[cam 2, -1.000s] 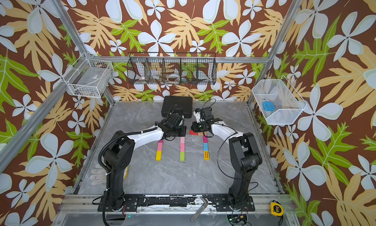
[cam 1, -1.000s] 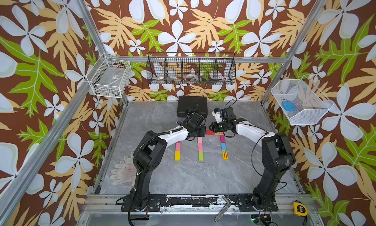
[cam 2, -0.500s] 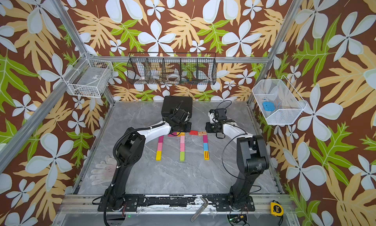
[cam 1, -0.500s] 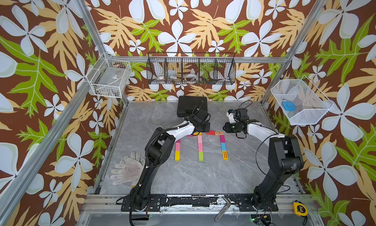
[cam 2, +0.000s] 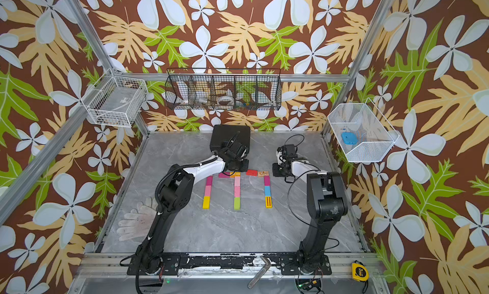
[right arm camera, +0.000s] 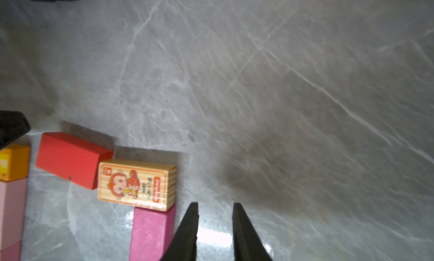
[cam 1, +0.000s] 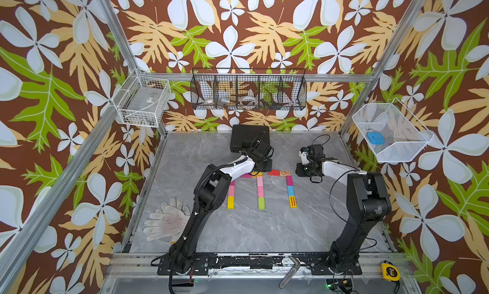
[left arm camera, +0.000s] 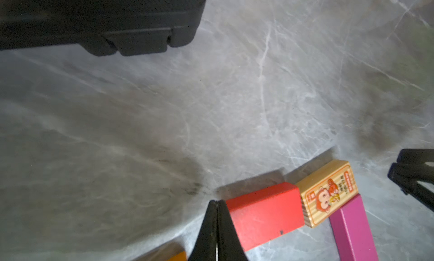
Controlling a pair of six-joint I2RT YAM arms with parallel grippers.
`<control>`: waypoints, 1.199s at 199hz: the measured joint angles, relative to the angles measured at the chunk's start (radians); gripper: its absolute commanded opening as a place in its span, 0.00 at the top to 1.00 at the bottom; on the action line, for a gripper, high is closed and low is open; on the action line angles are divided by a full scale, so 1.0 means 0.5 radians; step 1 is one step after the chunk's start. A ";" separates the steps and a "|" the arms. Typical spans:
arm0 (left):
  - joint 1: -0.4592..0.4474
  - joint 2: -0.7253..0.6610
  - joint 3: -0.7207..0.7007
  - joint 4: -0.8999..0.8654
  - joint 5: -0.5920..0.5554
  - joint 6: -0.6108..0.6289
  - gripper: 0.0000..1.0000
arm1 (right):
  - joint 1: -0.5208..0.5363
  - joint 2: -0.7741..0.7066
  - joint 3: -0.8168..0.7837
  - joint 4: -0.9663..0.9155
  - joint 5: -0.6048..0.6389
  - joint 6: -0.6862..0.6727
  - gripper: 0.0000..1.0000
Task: Assemble the number 7 with building blocks
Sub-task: Adjust the building block at the center of the board.
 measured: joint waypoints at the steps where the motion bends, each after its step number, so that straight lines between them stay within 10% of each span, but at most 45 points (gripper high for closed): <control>1: 0.000 0.002 0.002 -0.002 0.000 0.002 0.93 | 0.000 0.002 0.001 0.000 0.001 0.000 0.74; 239: 0.000 0.043 0.018 -0.076 0.104 0.095 0.82 | 0.070 0.217 0.134 0.074 -0.001 -0.127 0.74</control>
